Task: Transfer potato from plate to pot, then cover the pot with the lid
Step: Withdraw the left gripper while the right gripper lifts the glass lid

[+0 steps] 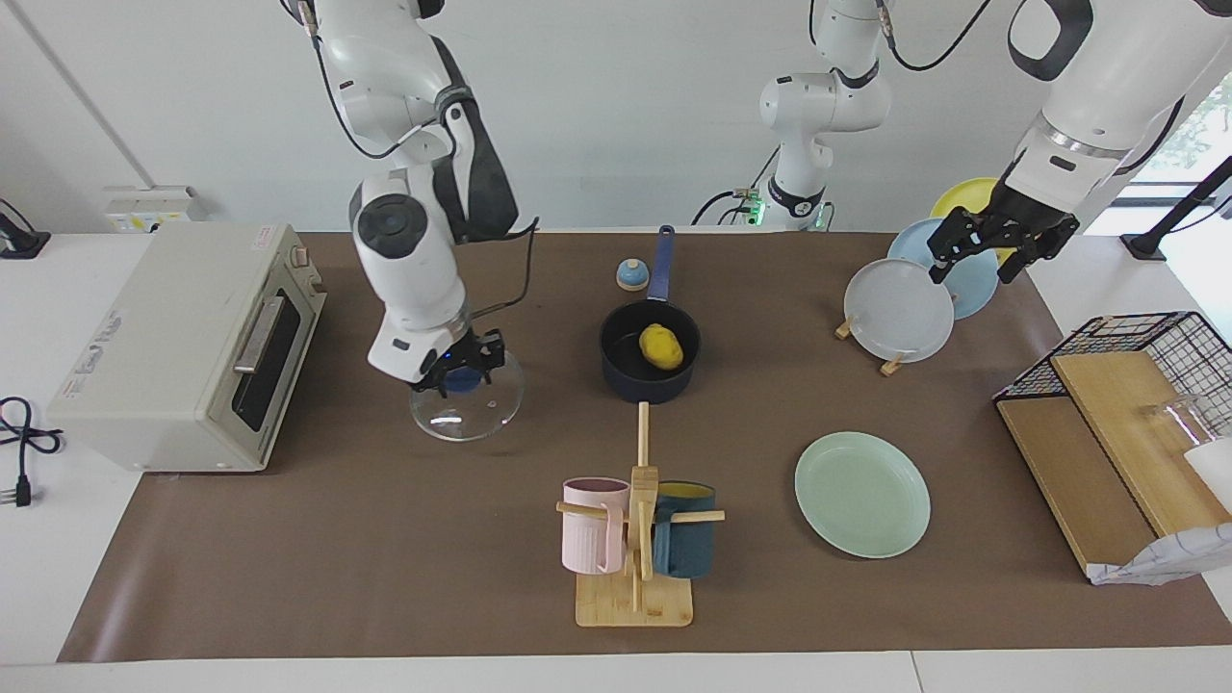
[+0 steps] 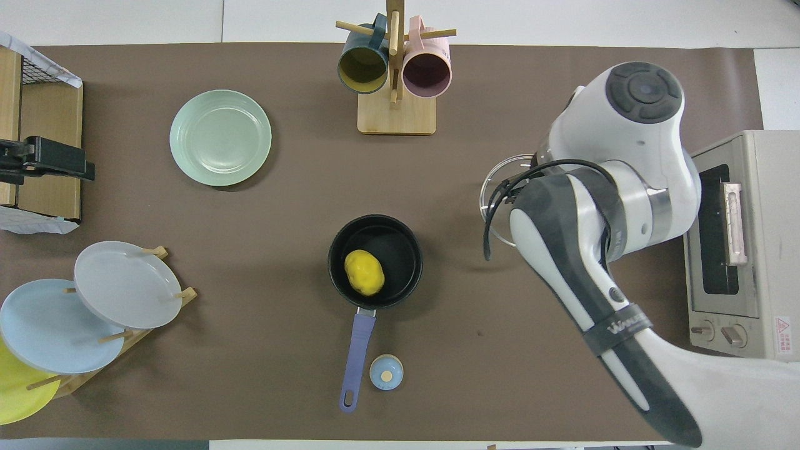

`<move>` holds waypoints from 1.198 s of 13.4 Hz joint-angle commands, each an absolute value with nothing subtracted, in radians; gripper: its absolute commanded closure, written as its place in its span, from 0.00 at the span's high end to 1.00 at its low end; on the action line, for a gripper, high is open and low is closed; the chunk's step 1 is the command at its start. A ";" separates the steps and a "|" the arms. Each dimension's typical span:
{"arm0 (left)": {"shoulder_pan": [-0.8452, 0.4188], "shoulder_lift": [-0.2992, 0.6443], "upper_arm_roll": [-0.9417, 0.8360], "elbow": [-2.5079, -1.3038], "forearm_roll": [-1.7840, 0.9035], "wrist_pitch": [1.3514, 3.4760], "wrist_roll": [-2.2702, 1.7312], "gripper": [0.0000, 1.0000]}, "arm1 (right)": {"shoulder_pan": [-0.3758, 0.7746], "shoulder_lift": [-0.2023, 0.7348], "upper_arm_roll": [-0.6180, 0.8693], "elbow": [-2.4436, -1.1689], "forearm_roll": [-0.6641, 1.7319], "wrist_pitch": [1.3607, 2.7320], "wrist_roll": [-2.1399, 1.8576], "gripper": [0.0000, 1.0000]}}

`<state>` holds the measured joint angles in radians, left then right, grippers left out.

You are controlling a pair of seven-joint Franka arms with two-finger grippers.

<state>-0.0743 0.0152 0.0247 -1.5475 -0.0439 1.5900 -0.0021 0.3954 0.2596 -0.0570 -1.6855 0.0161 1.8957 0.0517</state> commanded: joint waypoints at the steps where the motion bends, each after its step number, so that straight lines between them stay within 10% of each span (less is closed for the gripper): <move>1: -0.084 0.006 0.009 -1.531 -0.006 1.504 0.002 1.00 | 0.530 0.268 -0.058 -1.626 -0.005 1.873 0.295 0.25; 16: -0.087 -0.087 -0.003 -1.597 -0.003 1.474 -0.002 1.00 | 0.755 0.359 -0.041 -1.647 -0.014 2.077 0.603 0.25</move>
<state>-0.0757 -0.0672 -0.0074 -1.5717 -0.0246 1.4569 -0.0020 0.7602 0.3616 -0.0467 -1.6452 -0.0064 2.0648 0.5891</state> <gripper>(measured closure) 0.000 0.344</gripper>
